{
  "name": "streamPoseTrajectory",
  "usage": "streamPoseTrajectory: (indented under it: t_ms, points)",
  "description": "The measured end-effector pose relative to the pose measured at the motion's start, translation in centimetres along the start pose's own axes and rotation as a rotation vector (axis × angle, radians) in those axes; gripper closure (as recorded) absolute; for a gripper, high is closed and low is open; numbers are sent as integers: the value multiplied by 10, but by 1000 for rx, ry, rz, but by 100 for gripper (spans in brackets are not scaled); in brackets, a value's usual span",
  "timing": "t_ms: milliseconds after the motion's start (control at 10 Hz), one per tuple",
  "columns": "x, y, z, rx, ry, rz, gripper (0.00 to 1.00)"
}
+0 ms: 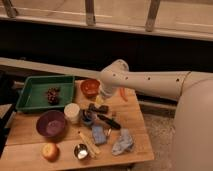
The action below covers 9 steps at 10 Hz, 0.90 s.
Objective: Place eraser in metal cup
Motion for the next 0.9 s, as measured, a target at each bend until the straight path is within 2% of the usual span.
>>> streamPoseTrajectory:
  t_ms: [200, 500, 700, 900]
  points:
    - [-10, -5, 19, -5, -11, -12, 26]
    - [-9, -17, 20, -12, -10, -30, 26]
    - [-3, -11, 32, -44, -1, -33, 26]
    - [9, -2, 55, -90, -7, -16, 26]
